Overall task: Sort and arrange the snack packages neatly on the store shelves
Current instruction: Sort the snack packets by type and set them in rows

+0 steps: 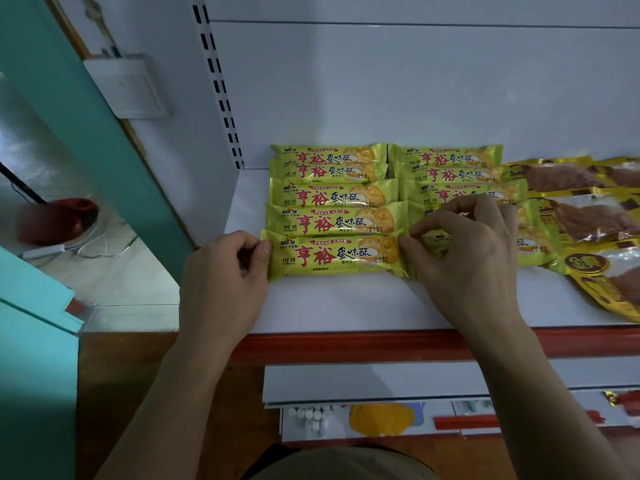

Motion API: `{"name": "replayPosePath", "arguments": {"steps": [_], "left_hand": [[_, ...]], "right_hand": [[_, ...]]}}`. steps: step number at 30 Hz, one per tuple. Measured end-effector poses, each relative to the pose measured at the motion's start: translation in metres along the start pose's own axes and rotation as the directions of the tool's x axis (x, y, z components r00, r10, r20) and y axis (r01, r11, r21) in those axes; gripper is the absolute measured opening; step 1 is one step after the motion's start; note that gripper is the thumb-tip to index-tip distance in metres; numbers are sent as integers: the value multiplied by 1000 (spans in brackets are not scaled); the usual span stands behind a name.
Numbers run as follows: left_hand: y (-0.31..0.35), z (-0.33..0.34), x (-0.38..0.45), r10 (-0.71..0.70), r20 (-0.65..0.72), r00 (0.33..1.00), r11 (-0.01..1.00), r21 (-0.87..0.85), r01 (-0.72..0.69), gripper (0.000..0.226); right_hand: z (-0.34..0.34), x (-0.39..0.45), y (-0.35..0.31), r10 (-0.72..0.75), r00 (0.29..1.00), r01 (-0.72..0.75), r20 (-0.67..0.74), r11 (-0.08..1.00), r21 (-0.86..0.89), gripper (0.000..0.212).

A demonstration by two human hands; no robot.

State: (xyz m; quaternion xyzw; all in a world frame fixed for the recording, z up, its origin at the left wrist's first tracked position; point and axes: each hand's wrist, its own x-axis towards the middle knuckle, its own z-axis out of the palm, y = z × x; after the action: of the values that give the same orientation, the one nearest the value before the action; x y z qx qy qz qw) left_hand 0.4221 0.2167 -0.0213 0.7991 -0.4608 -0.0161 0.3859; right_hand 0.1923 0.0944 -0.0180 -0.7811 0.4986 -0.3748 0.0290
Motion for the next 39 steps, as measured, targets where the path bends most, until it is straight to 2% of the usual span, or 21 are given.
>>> {"name": "replayPosePath", "arguments": {"steps": [3,6,11,20,25,28,31,32,34,37,39], "left_hand": [[0,0,-2,-14,-9,1000,1000,-4,14,24],[-1,-1,-3,-36,-14,999,998,-43,36,17],[4,-2,-6,-61,-17,998,995,-82,59,21],[7,-3,-9,-67,10,998,996,-66,68,24],[10,-6,-8,-79,23,997,993,-83,81,24],[12,-13,-1,-106,67,992,979,-165,116,29],[18,-14,22,-181,154,971,898,-377,227,20],[24,-13,31,-234,200,951,823,-480,303,17],[37,-9,49,-273,297,915,663,-631,402,27],[46,-3,57,-280,303,911,629,-658,413,44],[50,2,55,-207,371,905,639,-649,412,66]], "right_hand": [[-4,-3,1,-6,999,10,-53,997,79,16],[-17,-11,7,3,992,15,-128,990,143,8],[-24,-29,20,63,995,-49,-83,984,169,10],[-19,-30,25,2,1000,1,-20,988,155,16],[-20,-31,24,0,996,16,-85,982,186,16],[-22,-33,22,-2,993,24,-115,981,194,16],[-22,-32,22,-5,995,25,-102,979,203,17],[-22,-32,23,-8,995,29,-100,979,204,17],[-22,-32,23,-13,995,34,-100,978,207,17],[-20,-32,23,-14,994,37,-105,975,220,16],[-20,-33,23,-24,993,49,-115,975,215,14]]}}
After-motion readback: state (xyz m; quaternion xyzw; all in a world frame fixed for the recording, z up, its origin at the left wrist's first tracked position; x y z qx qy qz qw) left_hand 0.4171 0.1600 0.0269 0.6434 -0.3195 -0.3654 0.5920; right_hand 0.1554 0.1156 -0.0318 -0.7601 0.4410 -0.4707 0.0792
